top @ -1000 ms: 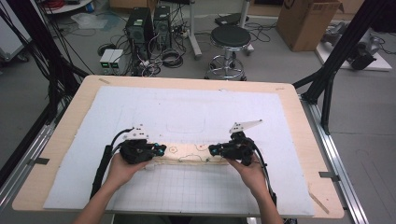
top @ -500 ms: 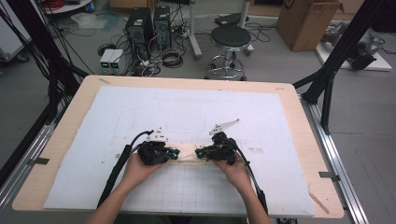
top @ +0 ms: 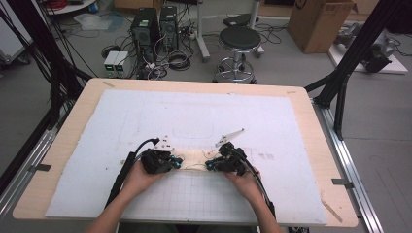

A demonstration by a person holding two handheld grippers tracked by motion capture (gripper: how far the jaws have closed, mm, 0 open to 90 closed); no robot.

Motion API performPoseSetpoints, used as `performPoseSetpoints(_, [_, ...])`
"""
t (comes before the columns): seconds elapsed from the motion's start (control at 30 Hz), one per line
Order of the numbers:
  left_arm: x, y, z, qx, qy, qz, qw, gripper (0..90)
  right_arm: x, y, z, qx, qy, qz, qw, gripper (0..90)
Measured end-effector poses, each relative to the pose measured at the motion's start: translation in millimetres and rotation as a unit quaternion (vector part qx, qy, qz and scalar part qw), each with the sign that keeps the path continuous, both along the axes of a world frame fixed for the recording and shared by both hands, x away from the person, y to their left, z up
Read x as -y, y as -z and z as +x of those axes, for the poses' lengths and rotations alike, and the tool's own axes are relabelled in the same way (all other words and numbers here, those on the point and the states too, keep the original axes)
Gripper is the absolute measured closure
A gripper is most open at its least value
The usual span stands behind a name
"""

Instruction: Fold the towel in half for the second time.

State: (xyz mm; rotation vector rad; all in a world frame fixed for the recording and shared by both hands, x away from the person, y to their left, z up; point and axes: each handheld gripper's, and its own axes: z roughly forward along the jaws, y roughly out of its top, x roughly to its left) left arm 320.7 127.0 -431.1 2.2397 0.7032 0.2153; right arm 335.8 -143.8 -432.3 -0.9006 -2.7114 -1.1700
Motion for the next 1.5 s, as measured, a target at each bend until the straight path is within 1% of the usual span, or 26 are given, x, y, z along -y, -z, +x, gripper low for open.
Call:
performPoseSetpoints(0.03, [-1.5,-0.1,0.1,0.001,0.003,0.004,1.0,88.1,1.2,0.1,-0.4,0.001,0.002,0.0,1.0,89.1])
performPoseSetpoints(0.07, [-1.9,0.5,-1.0,0.001,0.0,0.0,1.0,88.1,2.6,0.4,-0.8,0.001,0.003,0.001,1.0,89.1])
performPoseSetpoints(0.1, [-3.4,0.4,-1.2,0.003,0.001,0.002,1.0,88.1,4.4,0.6,-0.9,0.0,0.005,0.0,1.0,89.1])
performPoseSetpoints(0.13, [-4.7,0.6,-1.9,0.002,-0.002,0.0,1.0,88.1,6.6,1.0,-0.7,0.003,0.005,0.002,1.0,89.1])
performPoseSetpoints(0.17, [-7.0,0.8,-2.0,0.004,-0.001,-0.001,1.0,88.1,8.8,1.1,-1.4,0.0,0.009,0.003,1.0,89.1])
performPoseSetpoints(0.37, [-26.0,4.3,-4.5,0.002,-0.021,-0.022,0.9995,88.0,22.3,1.0,-3.3,0.001,0.021,0.001,0.9998,88.2])
performPoseSetpoints(0.43, [-32.4,4.3,-5.2,0.002,-0.026,-0.022,0.9994,88.1,26.3,1.2,-3.5,0.006,0.022,0.001,0.9997,88.0])
performPoseSetpoints(0.53, [-39.9,5.1,-6.1,0.002,-0.034,-0.025,0.9991,88.0,32.3,1.1,-3.9,0.006,0.029,0.002,0.9996,87.3])
performPoseSetpoints(0.63, [-46.4,5.9,-7.2,0.004,-0.04,-0.03,0.9987,88.0,37.9,0.9,-4.6,0.007,0.032,-0.003,0.9994,87.3])
performPoseSetpoints(0.77, [-54.3,5.5,-8.2,0.004,-0.046,-0.032,0.9984,87.6,45.5,0.7,-5.4,0.011,0.038,-0.004,0.9992,87.3])
performPoseSetpoints(0.83, [-56.9,5.2,-8.6,0.005,-0.049,-0.033,0.9982,87.4,48.9,0.0,-6.1,0.014,0.039,-0.007,0.9991,87.3])
performPoseSetpoints(0.9, [-60.0,4.3,-9.3,0.005,-0.049,-0.03,0.9983,87.2,53.0,-0.7,-7.0,0.017,0.042,-0.011,0.9989,87.3])
performPoseSetpoints(0.93, [-61.2,4.4,-9.8,0.006,-0.05,-0.031,0.9982,87.2,55.5,-0.6,-7.1,0.02,0.043,-0.011,0.9988,87.3])
performPoseSetpoints(0.97, [-62.8,4.1,-10.0,0.006,-0.049,-0.03,0.9983,87.2,57.6,-0.8,-7.8,0.017,0.047,-0.011,0.9987,87.3])
performPoseSetpoints(1.03, [-65.0,4.3,-11.5,0.006,-0.054,-0.033,0.998,87.1,62.2,-1.0,-8.4,0.021,0.048,-0.011,0.9986,87.3])
performPoseSetpoints(1.07, [-66.9,4.1,-11.7,0.008,-0.052,-0.031,0.9982,87.2,64.4,-1.1,-9.2,0.019,0.051,-0.01,0.9985,87.3])
performPoseSetpoints(1.1, [-68.1,4.3,-12.2,0.009,-0.054,-0.033,0.998,87.2,66.4,-1.0,-10.0,0.018,0.054,-0.009,0.9983,87.3])
performPoseSetpoints(1.13, [-69.5,4.3,-12.4,0.007,-0.052,-0.034,0.998,87.2,68.6,-0.4,-10.0,0.023,0.054,-0.007,0.9983,87.2])
performPoseSetpoints(1.17, [-70.6,4.4,-12.5,0.008,-0.053,-0.033,0.998,87.2,70.1,-0.3,-10.6,0.022,0.055,-0.005,0.9982,87.2])
performPoseSetpoints(1.3, [-71.4,4.3,-12.5,0.009,-0.054,-0.038,0.9978,86.9,73.9,-0.9,-11.8,0.025,0.06,-0.003,0.9979,86.5])
performPoseSetpoints(1.37, [-71.6,2.9,-12.6,0.011,-0.056,-0.045,0.9974,85.0,74.8,-1.6,-11.8,0.025,0.063,-0.001,0.9977,85.8])
performPoseSetpoints(1.43, [-72.4,0.1,-12.4,0.017,-0.055,-0.051,0.997,82.8,74.9,-4.8,-12.5,0.033,0.063,0.006,0.9974,85.1])
performPoseSetpoints(1.5, [-72.3,-2.9,-10.9,0.025,-0.057,-0.056,0.9965,78.0,74.5,-9.8,-12.4,0.048,0.065,0.009,0.9967,82.3])
